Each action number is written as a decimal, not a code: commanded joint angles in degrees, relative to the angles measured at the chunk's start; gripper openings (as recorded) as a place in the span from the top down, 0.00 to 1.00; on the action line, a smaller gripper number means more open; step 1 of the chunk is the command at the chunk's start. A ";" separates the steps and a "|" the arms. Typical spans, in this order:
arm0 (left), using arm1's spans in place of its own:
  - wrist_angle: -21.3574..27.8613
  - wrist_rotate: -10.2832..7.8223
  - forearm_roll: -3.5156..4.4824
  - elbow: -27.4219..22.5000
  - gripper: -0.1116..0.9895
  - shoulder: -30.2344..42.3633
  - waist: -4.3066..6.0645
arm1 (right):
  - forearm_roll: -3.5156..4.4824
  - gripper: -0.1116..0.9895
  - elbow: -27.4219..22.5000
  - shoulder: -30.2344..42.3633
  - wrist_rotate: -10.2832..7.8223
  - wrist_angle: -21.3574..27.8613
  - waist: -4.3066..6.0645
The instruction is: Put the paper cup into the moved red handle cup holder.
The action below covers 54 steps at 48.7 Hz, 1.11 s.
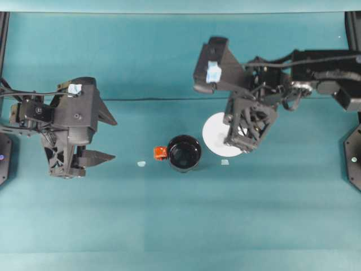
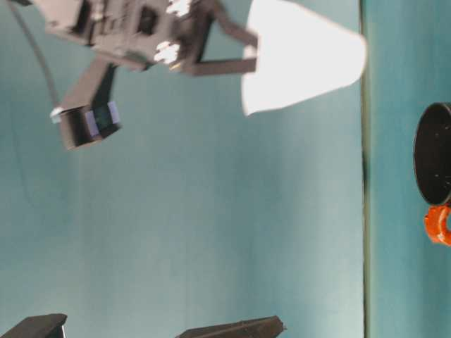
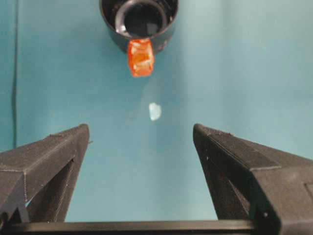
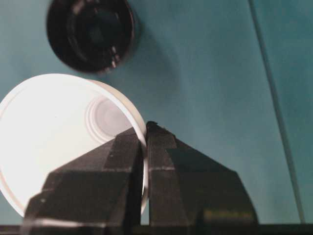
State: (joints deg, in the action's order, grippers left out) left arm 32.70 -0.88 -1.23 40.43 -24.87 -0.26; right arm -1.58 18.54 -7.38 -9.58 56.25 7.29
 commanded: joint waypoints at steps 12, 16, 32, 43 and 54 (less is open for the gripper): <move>-0.18 0.09 -0.26 -0.88 0.05 -0.70 -0.09 | 0.35 0.99 -6.15 3.52 0.18 -2.99 0.00; -0.18 0.09 -0.26 -0.88 0.05 -0.70 0.00 | 0.44 0.99 -7.21 5.10 0.18 -3.16 0.00; -0.18 0.00 -0.26 -0.88 0.05 -0.53 -0.09 | 0.44 0.99 -8.88 11.78 0.00 -3.96 -0.53; -0.18 0.09 -0.26 -0.79 0.05 -0.44 -0.18 | 0.44 0.99 -8.44 13.89 0.00 -5.54 -0.88; -0.18 0.09 -0.26 -0.70 0.05 -0.35 -0.09 | 0.35 0.99 -8.17 16.00 0.18 -6.68 -1.67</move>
State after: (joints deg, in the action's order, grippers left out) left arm 32.70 -0.97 -1.23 40.43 -24.87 -0.35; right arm -1.23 10.63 8.79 -9.58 50.27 6.15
